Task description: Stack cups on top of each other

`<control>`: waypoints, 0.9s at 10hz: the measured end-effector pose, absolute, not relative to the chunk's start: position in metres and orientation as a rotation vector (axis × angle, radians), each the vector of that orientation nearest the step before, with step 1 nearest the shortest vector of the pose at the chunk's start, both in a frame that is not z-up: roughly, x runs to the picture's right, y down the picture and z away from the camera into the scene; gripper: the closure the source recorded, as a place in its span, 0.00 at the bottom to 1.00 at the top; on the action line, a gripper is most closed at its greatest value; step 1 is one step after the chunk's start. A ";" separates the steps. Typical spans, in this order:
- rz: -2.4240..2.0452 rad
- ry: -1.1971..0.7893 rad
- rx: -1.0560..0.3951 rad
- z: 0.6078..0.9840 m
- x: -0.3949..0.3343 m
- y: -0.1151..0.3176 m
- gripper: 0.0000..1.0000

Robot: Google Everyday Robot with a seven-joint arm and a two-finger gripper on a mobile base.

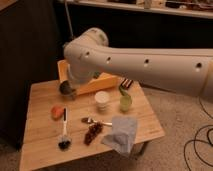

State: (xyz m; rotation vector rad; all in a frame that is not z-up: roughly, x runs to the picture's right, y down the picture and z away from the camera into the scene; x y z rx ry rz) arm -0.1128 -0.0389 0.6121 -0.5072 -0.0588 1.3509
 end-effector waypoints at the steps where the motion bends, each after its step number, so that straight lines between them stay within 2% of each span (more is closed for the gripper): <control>1: 1.384 -0.066 -0.497 0.617 -0.091 -0.055 1.00; 4: 1.511 -0.097 -0.454 0.631 -0.007 -0.098 1.00; 7: 1.624 -0.141 -0.379 0.617 0.060 -0.126 1.00; 9: 1.720 -0.142 -0.322 0.603 0.094 -0.130 1.00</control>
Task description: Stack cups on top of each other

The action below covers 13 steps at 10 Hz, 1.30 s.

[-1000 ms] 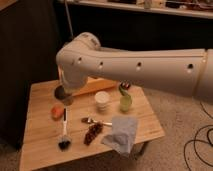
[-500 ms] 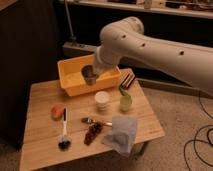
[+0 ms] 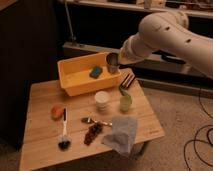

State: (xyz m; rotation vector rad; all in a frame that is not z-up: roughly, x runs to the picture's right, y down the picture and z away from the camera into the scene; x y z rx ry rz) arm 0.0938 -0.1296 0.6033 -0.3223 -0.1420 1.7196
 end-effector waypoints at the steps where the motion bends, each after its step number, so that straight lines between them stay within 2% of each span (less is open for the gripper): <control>1: 1.771 -0.125 -0.289 0.599 0.112 -0.127 1.00; 8: 1.941 -0.011 -0.206 0.609 0.147 -0.109 1.00; 11: 1.969 0.018 -0.226 0.634 0.155 -0.100 1.00; 13: 1.992 0.059 -0.265 0.666 0.167 -0.083 1.00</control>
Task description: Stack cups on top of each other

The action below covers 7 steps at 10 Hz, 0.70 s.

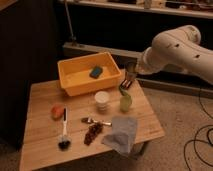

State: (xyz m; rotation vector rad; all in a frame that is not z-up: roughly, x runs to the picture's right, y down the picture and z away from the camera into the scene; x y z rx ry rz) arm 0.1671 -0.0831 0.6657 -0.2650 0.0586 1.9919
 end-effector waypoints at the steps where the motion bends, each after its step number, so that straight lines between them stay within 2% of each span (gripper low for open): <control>1: 1.995 0.078 -0.283 0.679 0.168 -0.077 1.00; 3: 2.002 0.145 -0.328 0.711 0.173 -0.058 1.00; 7: 2.011 0.223 -0.391 0.747 0.182 -0.038 1.00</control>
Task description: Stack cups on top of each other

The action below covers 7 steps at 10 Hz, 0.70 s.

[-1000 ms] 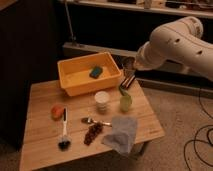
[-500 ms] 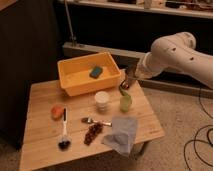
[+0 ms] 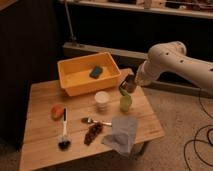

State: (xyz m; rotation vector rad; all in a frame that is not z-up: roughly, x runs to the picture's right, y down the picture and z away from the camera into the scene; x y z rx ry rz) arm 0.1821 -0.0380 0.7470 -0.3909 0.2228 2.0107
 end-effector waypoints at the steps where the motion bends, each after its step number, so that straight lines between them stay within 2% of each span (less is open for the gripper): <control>1: 2.012 0.229 -0.405 0.754 0.184 -0.034 1.00; 7: 1.999 0.274 -0.510 0.791 0.183 -0.001 1.00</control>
